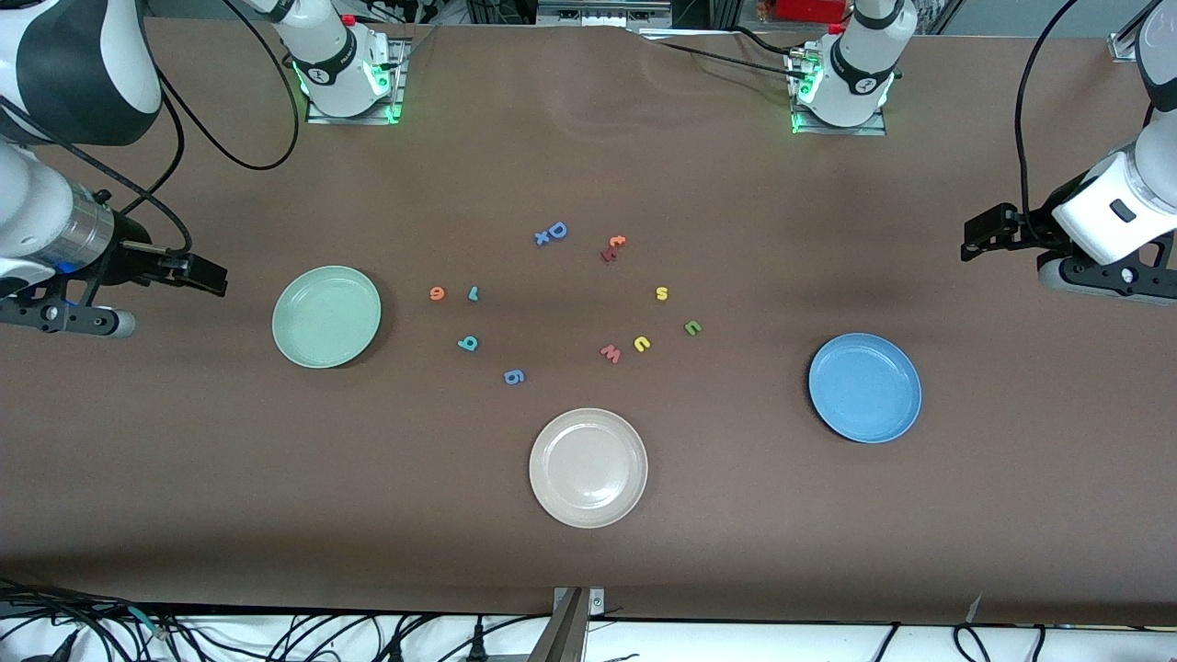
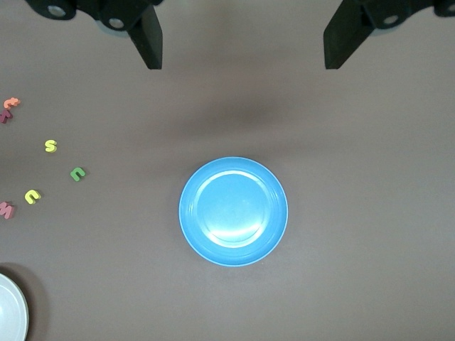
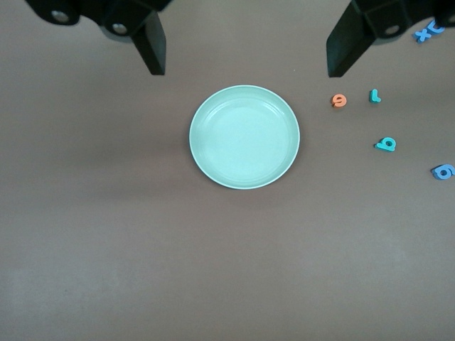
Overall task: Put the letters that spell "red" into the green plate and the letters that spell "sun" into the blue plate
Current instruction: 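Move the right gripper over the orange 6 beside the green plate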
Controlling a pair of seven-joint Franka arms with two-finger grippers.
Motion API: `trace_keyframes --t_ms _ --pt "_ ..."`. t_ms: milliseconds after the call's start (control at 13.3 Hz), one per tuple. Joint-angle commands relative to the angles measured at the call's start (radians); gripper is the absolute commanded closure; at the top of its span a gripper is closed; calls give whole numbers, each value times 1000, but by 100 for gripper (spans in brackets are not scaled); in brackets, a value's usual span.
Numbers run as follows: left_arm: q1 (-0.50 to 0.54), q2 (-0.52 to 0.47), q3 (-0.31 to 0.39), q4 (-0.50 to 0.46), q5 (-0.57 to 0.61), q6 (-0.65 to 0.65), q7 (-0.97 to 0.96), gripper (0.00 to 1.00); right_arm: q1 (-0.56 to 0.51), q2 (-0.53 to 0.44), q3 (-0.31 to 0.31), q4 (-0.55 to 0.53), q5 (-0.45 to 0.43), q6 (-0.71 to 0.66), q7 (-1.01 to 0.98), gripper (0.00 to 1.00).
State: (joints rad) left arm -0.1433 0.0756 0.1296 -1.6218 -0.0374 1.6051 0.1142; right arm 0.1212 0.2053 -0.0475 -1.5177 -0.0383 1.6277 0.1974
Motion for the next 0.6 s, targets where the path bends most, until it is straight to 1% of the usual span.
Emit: trace_keyframes --t_ms 0,526 --pt "-4 19 2 40 24 -27 21 0 -2 -4 5 -3 -2 -8 7 0" --pt "-2 19 2 40 24 -33 21 0 -2 -4 5 -3 -2 -8 7 0"
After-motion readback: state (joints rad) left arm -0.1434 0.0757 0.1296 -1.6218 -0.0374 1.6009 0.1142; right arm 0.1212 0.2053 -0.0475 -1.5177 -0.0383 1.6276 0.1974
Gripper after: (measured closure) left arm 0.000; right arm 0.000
